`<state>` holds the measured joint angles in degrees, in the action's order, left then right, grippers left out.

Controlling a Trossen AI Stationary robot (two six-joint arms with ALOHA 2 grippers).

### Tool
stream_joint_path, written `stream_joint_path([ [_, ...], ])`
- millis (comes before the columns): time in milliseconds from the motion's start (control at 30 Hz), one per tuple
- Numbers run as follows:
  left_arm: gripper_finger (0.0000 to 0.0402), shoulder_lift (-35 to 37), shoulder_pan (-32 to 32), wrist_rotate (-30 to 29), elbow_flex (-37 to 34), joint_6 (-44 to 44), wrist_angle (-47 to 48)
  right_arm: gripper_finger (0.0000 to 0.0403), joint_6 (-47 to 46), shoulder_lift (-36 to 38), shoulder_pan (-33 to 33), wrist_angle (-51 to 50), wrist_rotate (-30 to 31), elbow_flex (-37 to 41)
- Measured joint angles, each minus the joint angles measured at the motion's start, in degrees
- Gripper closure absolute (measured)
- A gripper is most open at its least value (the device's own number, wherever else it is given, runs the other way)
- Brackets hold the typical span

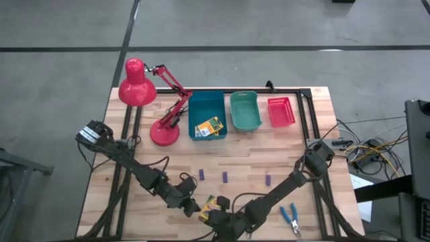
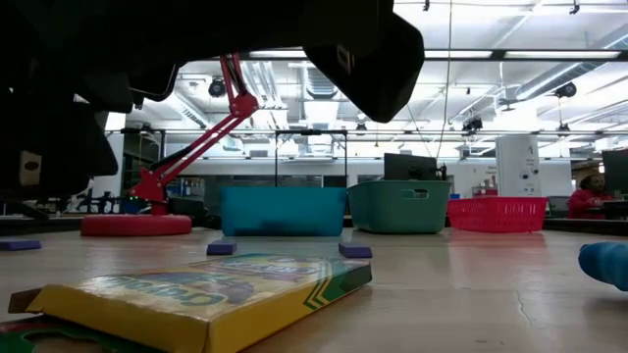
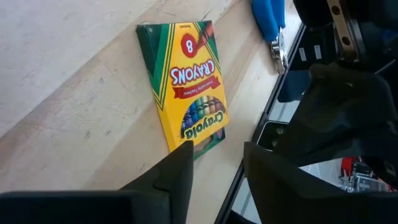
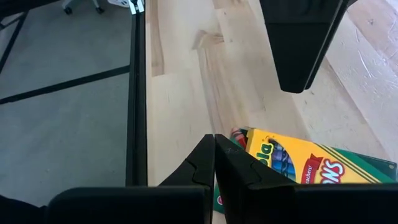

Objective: Pick & Place School Supplies
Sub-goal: Put the crayon box into the blue bin

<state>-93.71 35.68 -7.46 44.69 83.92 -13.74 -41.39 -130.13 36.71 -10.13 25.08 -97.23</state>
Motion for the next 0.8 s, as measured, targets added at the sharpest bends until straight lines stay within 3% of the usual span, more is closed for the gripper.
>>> stream_joint_path([
  [667, 0.0236, -0.6, -0.2, 0.1, 0.0, -1.4, -1.4, 0.0394, 0.2, 0.0, 0.0, 0.0, 0.0, 0.0],
  [800, 0.0236, -1.1, -0.4, 0.1, 0.0, -1.8, -1.9, 0.0394, 12.3, 0.0, 0.0, 0.2, 0.0, 0.1],
])
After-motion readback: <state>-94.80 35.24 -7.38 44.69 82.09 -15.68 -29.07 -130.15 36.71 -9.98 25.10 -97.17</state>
